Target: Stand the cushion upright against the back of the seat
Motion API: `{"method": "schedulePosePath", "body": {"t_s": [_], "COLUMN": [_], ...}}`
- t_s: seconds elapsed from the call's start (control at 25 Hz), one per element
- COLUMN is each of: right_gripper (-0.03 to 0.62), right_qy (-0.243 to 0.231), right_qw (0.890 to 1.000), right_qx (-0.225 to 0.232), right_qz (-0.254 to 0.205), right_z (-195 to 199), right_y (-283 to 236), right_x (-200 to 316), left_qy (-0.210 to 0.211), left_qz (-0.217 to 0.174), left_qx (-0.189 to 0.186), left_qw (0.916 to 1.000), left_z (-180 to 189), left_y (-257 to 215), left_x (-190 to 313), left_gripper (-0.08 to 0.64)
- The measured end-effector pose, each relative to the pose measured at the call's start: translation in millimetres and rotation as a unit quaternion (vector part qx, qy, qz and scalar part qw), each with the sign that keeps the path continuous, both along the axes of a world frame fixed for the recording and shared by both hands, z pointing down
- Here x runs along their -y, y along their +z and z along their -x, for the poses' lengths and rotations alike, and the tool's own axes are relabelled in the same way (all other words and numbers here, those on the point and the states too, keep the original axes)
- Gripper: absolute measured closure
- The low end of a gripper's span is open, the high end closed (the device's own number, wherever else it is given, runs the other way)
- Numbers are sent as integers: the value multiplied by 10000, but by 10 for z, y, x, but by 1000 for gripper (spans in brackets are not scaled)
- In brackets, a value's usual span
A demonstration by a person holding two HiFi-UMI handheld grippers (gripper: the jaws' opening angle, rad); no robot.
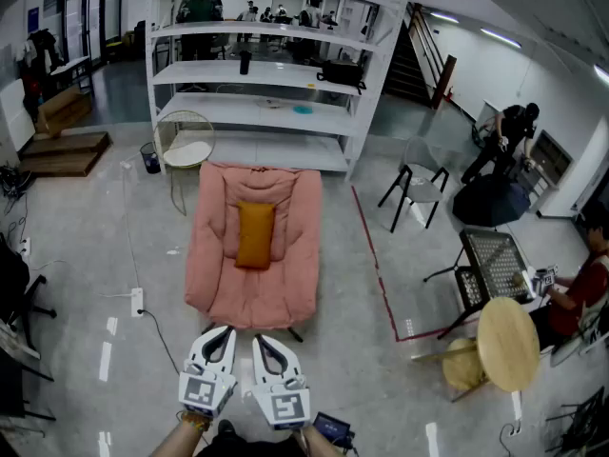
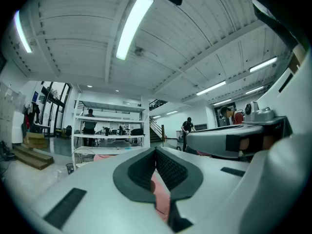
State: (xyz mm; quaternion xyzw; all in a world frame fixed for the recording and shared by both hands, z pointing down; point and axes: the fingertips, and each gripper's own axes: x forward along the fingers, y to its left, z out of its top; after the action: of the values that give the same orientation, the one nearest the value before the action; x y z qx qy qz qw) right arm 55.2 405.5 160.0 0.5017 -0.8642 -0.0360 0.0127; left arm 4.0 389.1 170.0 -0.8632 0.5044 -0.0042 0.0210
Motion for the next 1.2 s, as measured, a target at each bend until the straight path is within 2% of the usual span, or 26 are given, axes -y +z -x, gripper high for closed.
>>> {"method": "schedulePosePath", "body": {"t_s": [0.12,0.44,1.0,1.2], "right_gripper": [577,577,577,577], "right_qy": [-204,-135,87,224], "right_qw": [9992,9995,9978,9984], "right_qx": [317,68,372,24], "right_qz": [121,262,538,510], "right_z": [81,307,918,1128], "right_y": [50,154,127,290], "right_x": [-47,-27,-1,14], "left_qy": [4,121,307,333], "left_qz": [42,83,227,344], "left_qx": [-6,-48,-89,-126], "left_qw": [10000,9999,9992,9988], "left_z": [85,281,928,1205], "left_y": [45,78,163,247], "left_x": [-31,-25,-30,-21], "left_gripper": [547,548,547,547]}}
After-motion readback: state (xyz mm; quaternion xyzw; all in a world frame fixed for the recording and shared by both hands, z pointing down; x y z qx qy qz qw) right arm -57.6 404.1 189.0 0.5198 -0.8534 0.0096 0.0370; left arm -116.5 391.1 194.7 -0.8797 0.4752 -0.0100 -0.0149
